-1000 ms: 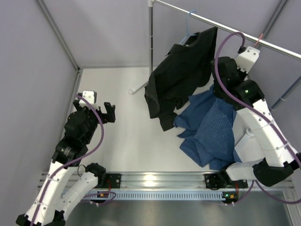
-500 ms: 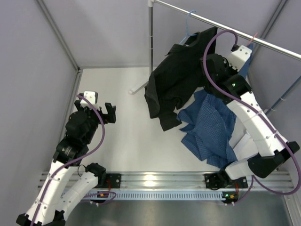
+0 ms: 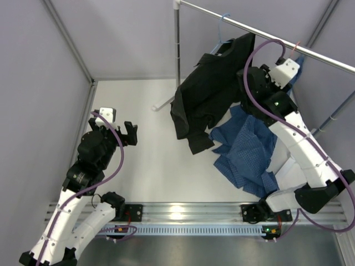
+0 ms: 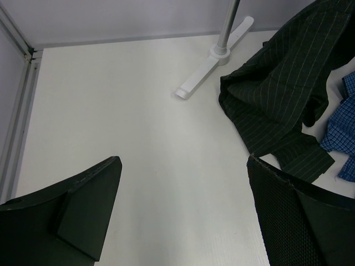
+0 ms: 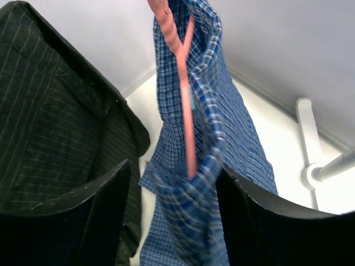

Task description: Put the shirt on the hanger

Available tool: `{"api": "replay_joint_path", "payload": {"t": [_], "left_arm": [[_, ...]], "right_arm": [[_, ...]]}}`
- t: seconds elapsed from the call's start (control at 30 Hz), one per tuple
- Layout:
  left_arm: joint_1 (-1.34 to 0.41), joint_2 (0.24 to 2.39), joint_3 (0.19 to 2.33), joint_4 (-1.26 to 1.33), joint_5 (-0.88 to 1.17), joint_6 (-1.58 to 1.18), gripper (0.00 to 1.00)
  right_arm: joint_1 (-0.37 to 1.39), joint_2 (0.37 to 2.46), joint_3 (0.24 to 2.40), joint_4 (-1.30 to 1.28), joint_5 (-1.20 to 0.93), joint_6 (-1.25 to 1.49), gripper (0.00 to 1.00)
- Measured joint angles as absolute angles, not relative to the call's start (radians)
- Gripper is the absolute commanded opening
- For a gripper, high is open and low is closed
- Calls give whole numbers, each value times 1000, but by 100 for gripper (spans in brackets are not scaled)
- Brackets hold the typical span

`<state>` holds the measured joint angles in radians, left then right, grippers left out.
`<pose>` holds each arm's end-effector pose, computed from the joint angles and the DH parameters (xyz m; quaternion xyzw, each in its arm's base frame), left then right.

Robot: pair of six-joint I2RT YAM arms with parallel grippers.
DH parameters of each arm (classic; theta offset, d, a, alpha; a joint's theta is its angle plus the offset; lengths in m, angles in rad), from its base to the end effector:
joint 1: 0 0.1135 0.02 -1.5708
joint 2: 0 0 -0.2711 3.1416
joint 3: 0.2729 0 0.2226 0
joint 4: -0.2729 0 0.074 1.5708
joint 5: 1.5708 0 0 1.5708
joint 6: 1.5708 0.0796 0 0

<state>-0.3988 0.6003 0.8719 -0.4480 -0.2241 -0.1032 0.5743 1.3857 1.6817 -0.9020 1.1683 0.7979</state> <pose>0.1322 -0.0365 0.3553 0.0412 0.7641 -0.0754 0.6393 0.2447 0.0711 0.4400 0.3367 0.7058 -0.1328 0.6089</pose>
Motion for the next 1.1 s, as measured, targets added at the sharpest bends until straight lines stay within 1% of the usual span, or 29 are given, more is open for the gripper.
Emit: {"api": "replay_joint_path", "payload": {"t": [0.1,0.13,0.17,0.2,0.23,0.27,0.57,0.73,0.9,1.1], "left_arm": [[-399,600,870,-448,-224,-103,98],[-399,600,869,-448,-225,-103,98],[-399,600,868,-448,-225,-103,98],[-399,600,867,-448,-225,-103,98],[-399,600,867,-448,-225,-103,98],[-399,600,866,-448,-225,-103,98],[-399,601,865,-448,-231,-108,98],[-399,601,865,-448,-268,-123,98],[-399,609,871,-467,-335,-158,98],[-399,588,873,-552,-376,-199,98]], "right_arm": [[574,1353,1659,-892,1153,787,70],[574,1341,1652,-887,1149,781,77],[574,1327,1644,-878,1144,775,80],[574,1312,1636,-870,1137,764,90],[574,1293,1626,-858,1124,754,98],[574,1275,1614,-845,1112,734,100],[574,1085,1483,-778,836,498,99],[574,944,1390,-771,714,356,100],[574,738,1248,-765,675,214,99],[574,466,1103,-762,688,86,99]]}}
